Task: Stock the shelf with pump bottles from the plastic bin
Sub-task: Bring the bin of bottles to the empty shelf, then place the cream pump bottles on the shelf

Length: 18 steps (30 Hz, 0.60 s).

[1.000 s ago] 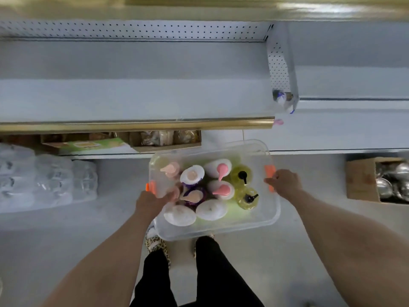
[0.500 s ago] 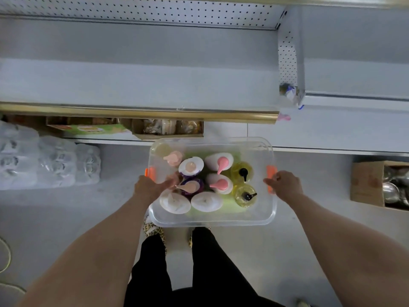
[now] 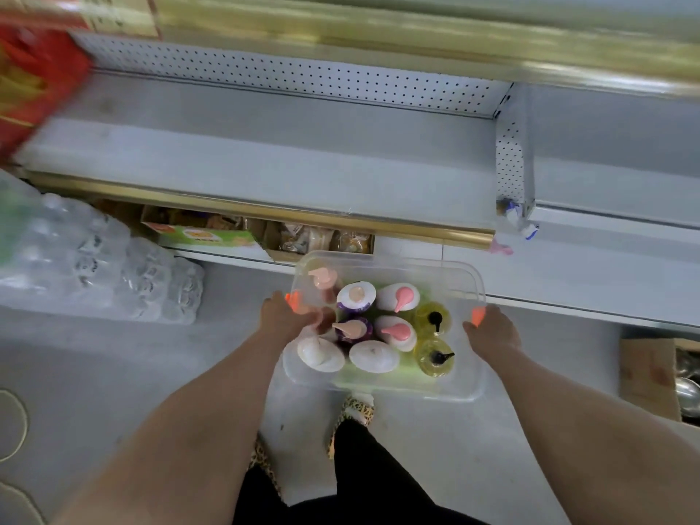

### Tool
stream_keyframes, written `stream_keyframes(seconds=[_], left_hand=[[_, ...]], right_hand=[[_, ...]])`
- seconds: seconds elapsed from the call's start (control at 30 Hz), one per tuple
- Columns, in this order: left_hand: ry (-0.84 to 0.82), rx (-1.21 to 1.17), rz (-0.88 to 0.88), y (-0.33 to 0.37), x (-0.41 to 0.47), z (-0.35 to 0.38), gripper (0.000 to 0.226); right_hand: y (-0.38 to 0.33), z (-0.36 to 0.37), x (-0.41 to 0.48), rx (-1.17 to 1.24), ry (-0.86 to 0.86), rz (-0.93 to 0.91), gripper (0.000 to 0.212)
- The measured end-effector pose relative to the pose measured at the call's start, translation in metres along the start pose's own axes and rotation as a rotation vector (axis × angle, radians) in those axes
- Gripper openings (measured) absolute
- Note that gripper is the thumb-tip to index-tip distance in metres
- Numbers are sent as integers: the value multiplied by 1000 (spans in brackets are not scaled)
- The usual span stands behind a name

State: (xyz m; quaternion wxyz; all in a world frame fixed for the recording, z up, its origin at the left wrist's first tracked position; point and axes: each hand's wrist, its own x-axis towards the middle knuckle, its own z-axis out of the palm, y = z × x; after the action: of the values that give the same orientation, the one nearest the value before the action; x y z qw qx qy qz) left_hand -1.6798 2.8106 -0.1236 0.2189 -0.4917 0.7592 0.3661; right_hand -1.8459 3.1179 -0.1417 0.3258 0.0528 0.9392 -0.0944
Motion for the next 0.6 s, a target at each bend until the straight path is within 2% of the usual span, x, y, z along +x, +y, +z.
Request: stream_keyframes(seconds=[0.07, 0.17, 0.43, 0.6], left_hand=[[62, -48, 33, 3, -9, -23, 100], [172, -80, 146, 5, -21, -66, 105], [488, -38, 459, -19, -79, -225, 91], [758, 34, 535, -63, -140, -339, 82]], right_hand=[[-23, -12, -12, -30, 21, -76, 50], [-78, -31, -38, -91, 72, -229, 50], [-257, -75, -169, -96, 251, -696, 58], [-349, -94, -290, -107, 428, -949, 59]])
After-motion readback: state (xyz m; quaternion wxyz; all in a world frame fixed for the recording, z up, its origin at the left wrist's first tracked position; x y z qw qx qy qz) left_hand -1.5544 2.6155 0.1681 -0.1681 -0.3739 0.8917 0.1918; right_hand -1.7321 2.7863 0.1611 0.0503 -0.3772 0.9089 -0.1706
